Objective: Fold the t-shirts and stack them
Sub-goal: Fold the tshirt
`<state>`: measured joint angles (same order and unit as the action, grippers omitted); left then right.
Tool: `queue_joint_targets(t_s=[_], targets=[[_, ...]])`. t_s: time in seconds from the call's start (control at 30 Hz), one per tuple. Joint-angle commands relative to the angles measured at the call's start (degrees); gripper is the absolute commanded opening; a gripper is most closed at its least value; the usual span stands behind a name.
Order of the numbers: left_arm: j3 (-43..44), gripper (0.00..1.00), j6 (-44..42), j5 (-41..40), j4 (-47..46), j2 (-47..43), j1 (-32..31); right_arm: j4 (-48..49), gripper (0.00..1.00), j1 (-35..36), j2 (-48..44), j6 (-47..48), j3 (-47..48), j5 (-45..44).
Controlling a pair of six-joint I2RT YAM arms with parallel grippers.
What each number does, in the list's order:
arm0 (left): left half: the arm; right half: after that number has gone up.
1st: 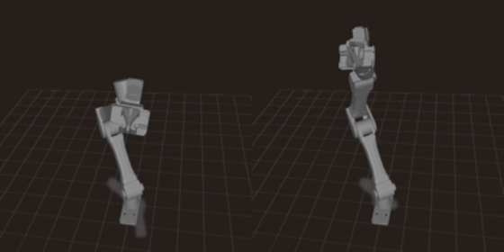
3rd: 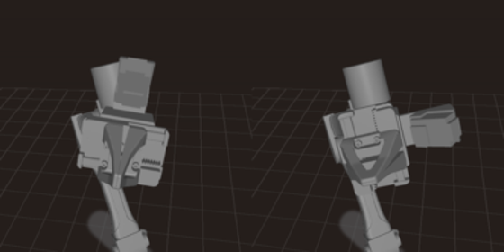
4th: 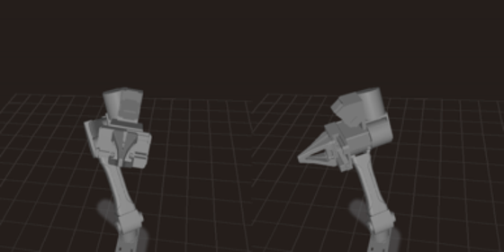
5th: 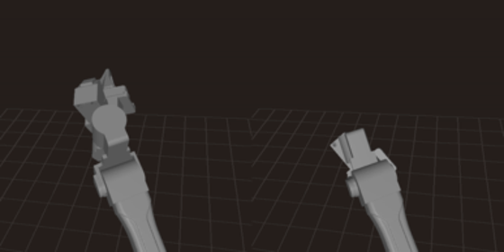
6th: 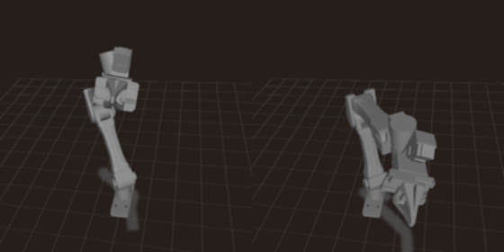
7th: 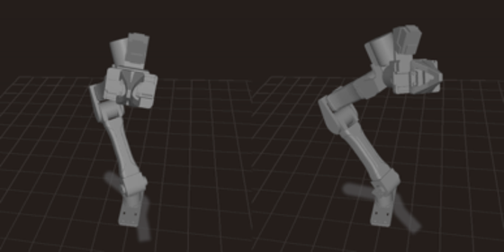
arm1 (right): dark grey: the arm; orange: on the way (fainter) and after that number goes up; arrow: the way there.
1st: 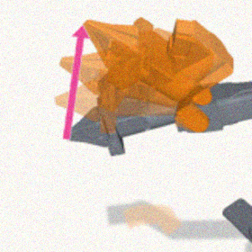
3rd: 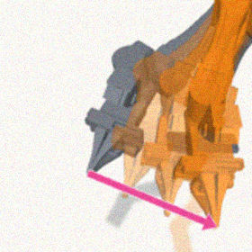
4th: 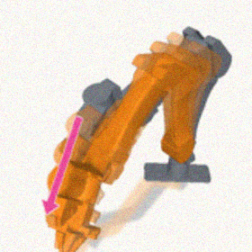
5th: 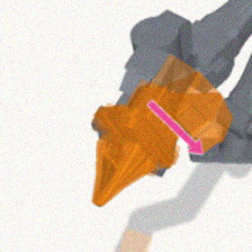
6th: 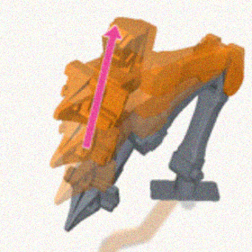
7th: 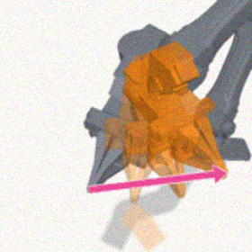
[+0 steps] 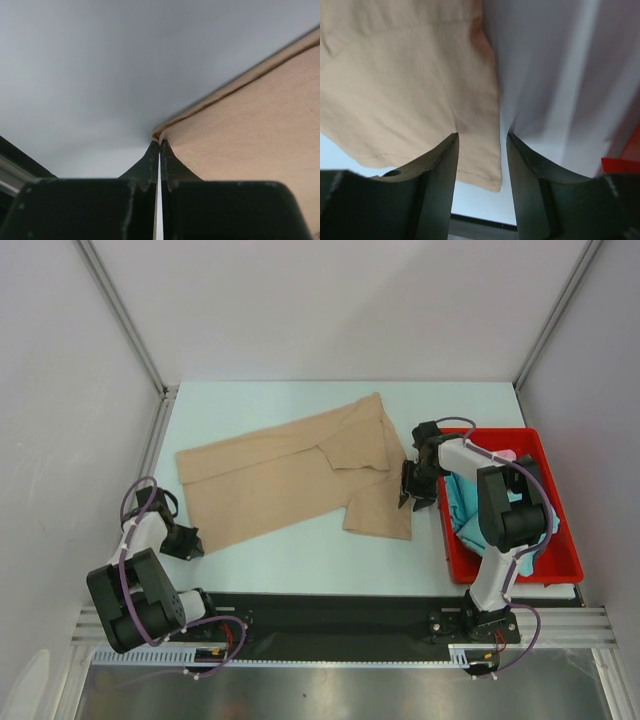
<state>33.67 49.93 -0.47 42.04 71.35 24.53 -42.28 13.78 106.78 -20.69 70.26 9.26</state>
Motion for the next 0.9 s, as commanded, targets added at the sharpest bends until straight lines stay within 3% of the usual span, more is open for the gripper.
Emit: queue_joint_targets(t_s=[0.0, 0.23, 0.37, 0.43, 0.57, 0.73, 0.83, 0.87], targets=[[-1.68, 0.0, -0.98, -3.66, -0.64, -0.86, 1.13, 2.38, 0.48, -0.68, 1.41, 1.35, 1.46, -1.87], [-1.06, 0.0, -0.98, -3.49, 0.93, -2.62, 1.13, 2.91, 0.48, -1.48, 1.06, 1.53, 0.84, -0.82], [-1.06, 0.28, -0.72, -3.4, 1.2, -2.36, 1.13, 3.43, 0.48, -1.39, 1.32, 1.44, 1.02, 0.41], [-1.06, 0.36, -0.98, -3.4, 1.03, -1.84, 1.13, 3.61, 0.47, -1.3, 1.85, 1.35, 1.02, 0.94], [-1.06, 0.39, -0.36, -4.1, 0.41, -0.78, 1.22, 4.22, 0.45, -1.47, 2.73, 0.91, 0.49, 1.64], [-1.06, 0.32, -0.88, -5.77, -0.12, -0.16, 1.13, 4.58, 0.39, -1.39, 3.34, 0.65, 0.4, 2.34], [-1.15, 0.12, -1.15, -6.3, -0.82, -0.25, 1.22, 5.01, 0.31, -1.3, 3.7, 0.12, 0.49, 4.01], [-0.98, 0.03, -1.15, -6.21, -1.0, -0.16, 1.13, 5.1, 0.24, -1.39, 3.7, 0.03, 0.41, 4.71]])
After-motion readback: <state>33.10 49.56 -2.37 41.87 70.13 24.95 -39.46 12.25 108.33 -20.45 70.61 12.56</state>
